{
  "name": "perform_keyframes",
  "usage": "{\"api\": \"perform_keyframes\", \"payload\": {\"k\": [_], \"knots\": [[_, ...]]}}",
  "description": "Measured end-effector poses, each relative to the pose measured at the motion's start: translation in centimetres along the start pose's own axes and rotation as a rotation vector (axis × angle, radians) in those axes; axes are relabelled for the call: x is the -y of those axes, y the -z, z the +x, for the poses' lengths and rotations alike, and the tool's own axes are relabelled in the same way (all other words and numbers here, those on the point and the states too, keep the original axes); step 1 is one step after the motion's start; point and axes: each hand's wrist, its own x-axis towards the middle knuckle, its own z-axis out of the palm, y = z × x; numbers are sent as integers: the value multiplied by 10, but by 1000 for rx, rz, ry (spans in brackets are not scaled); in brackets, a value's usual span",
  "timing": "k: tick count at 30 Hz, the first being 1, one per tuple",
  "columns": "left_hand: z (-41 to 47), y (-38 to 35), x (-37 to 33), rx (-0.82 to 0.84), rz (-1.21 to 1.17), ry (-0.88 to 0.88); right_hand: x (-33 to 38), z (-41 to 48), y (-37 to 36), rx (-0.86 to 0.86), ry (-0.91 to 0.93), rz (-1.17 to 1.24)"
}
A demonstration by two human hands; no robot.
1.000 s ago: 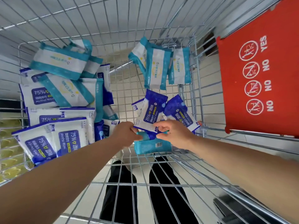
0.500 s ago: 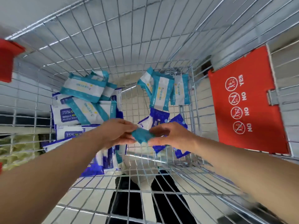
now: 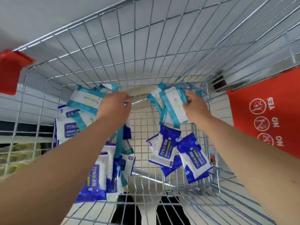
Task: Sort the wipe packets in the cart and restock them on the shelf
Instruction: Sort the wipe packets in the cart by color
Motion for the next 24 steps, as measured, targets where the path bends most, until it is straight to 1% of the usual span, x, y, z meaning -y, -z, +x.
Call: {"api": "perform_keyframes", "payload": {"k": [1,3,5,6,7,9,11,14,16,19,22,24], "knots": [[2,6,12,-21,66,7,5,2,-3,-18,3,-13],[3,20,36,-86,151,18,22,-2,-11,-35,83,-82],[7,35,62,-108,170,43,43,-9,-23,15,190,-111],[10,41,76,-67,181,57,56,-14,-32,55,226,-105],[15,46,89,8,212,46,69,-16,-41,97,248,-95],[26,50,110,163,299,-63,92,-19,-62,175,276,-74],[32,50,124,260,379,-145,111,-22,-81,233,286,-47],[42,49,130,299,416,-147,130,-23,-103,280,265,-6],[46,50,127,309,450,-155,135,-22,-114,302,211,35],[49,54,129,255,444,-133,141,-19,-128,338,135,83],[42,71,135,102,303,-86,144,-15,-134,328,54,75],[30,84,136,-1,196,-17,148,-10,-138,297,-9,130]]}}
